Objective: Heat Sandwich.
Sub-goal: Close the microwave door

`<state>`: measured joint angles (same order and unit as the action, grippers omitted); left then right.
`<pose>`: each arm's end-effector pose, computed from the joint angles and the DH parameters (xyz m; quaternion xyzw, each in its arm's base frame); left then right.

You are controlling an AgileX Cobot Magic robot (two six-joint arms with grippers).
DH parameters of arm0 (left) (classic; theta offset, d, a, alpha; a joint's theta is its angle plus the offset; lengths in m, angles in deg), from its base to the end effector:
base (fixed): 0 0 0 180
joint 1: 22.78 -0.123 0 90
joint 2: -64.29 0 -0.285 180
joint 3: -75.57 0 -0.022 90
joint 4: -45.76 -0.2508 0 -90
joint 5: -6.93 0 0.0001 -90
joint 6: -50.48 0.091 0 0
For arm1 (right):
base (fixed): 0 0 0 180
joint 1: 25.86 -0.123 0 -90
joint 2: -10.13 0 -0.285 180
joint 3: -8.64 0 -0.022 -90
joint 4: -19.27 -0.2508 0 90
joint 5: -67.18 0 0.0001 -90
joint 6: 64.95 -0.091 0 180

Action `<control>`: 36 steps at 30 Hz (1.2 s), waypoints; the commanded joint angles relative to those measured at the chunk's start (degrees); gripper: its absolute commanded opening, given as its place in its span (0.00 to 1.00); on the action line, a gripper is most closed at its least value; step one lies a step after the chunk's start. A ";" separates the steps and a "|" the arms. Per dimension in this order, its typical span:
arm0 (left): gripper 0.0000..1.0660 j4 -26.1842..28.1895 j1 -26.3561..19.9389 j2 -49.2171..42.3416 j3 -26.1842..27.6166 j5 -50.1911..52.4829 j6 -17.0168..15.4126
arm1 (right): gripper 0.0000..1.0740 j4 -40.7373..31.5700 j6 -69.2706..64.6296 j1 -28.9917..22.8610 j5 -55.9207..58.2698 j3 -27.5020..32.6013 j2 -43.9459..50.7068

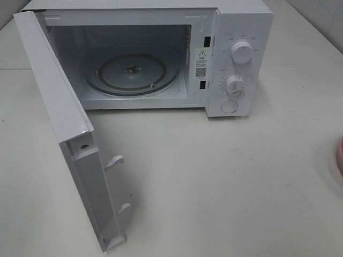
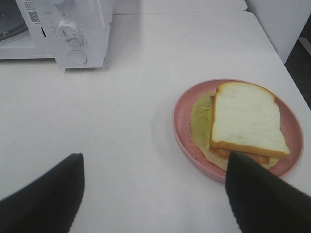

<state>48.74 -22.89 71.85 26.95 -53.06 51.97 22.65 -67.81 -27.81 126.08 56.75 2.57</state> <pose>-0.0048 -0.0041 0.2782 0.0111 0.8485 -0.0186 0.5288 -0.0050 -0.0048 0.2823 0.0075 0.8410 -0.0068 0.5410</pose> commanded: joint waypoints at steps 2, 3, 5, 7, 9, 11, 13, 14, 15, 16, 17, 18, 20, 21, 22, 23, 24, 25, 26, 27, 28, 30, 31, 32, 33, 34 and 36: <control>0.92 0.06 0.23 -1.60 -0.34 0.57 0.11 | 0.71 -0.29 0.80 0.40 -0.06 0.11 1.60; 0.92 0.06 0.23 -1.60 -0.34 0.57 0.11 | 0.71 -0.29 0.80 0.40 -0.06 0.11 1.60; 0.92 0.06 0.23 -1.60 -0.34 0.57 0.11 | 0.71 -0.29 0.80 0.40 -0.06 0.11 1.60; 0.92 0.06 0.23 -1.60 -0.34 0.57 0.11 | 0.71 -0.29 0.80 0.40 -0.06 0.11 1.60; 0.92 0.06 0.23 -1.60 -0.34 0.57 0.11 | 0.71 -0.29 0.80 0.40 -0.06 0.11 1.60; 0.92 0.06 0.23 -1.60 -0.34 0.57 0.11 | 0.71 -0.29 0.80 0.40 -0.06 0.11 1.60; 0.92 0.06 0.23 -1.60 -0.34 0.57 0.11 | 0.71 -0.29 0.80 0.40 -0.06 0.11 1.60; 0.92 0.06 0.23 -1.60 -0.34 0.57 0.11 | 0.71 -0.29 0.80 0.40 -0.06 0.11 1.60; 0.92 0.06 0.23 -1.60 -0.34 0.57 0.11 | 0.71 -0.29 0.80 0.40 -0.06 0.11 1.60; 0.92 0.06 0.23 -1.60 -0.34 0.57 0.11 | 0.71 -0.29 0.80 0.40 -0.06 0.11 1.60; 0.92 0.06 0.23 -1.60 -0.34 0.57 0.11 | 0.71 -0.29 0.80 0.40 -0.06 0.11 1.60; 0.92 0.06 0.23 -1.60 -0.34 0.57 0.11 | 0.71 -0.29 0.80 0.40 -0.06 0.11 1.60; 0.92 0.06 0.23 -1.60 -0.34 0.57 0.11 | 0.71 -0.29 0.80 0.40 -0.06 0.11 1.60; 0.92 0.06 0.23 -1.60 -0.34 0.57 0.11 | 0.71 -0.29 0.80 0.40 -0.06 0.11 1.60; 0.92 0.06 0.23 -1.60 -0.34 0.57 0.11 | 0.71 -0.29 0.80 0.40 -0.06 0.11 1.60; 0.92 0.06 0.23 -1.60 -0.34 0.57 0.11 | 0.71 -0.29 0.80 0.40 -0.06 0.11 1.60; 0.92 0.06 0.23 -1.60 -0.34 0.57 0.11 | 0.71 -0.29 0.80 0.40 -0.06 0.11 1.60; 0.92 0.06 0.23 -1.60 -0.34 0.57 0.11 | 0.71 -0.29 0.80 0.40 -0.06 0.11 1.60; 0.92 0.06 0.23 -1.60 -0.34 0.57 0.11 | 0.71 -0.29 0.80 0.40 -0.06 0.11 1.60; 0.92 0.06 0.23 -1.60 -0.34 0.57 0.11 | 0.71 -0.29 0.80 0.40 -0.06 0.11 1.60; 0.92 0.06 0.23 -1.60 -0.34 0.57 0.11 | 0.71 -0.29 0.80 0.40 -0.06 0.11 1.60; 0.92 0.06 0.23 -1.60 -0.34 0.57 0.11 | 0.71 -0.29 0.80 0.40 -0.06 0.11 1.60; 0.92 0.06 0.23 -1.60 -0.34 0.57 0.11 | 0.71 -0.29 0.80 0.40 -0.06 0.11 1.60; 0.92 0.06 0.23 -1.60 -0.34 0.57 0.11 | 0.71 -0.29 0.80 0.40 -0.06 0.11 1.60; 0.92 0.06 0.23 -1.60 -0.34 0.57 0.11 | 0.71 -0.29 0.80 0.40 -0.06 0.11 1.60; 0.92 0.06 0.23 -1.60 -0.34 0.57 0.11 | 0.71 -0.29 0.80 0.40 -0.06 0.11 1.60; 0.92 0.06 0.23 -1.60 -0.34 0.57 0.11 | 0.71 -0.29 0.80 0.40 -0.06 0.11 1.60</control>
<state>48.74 -22.89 71.85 26.95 -53.06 51.97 22.65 -67.30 -27.81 126.08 56.81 2.57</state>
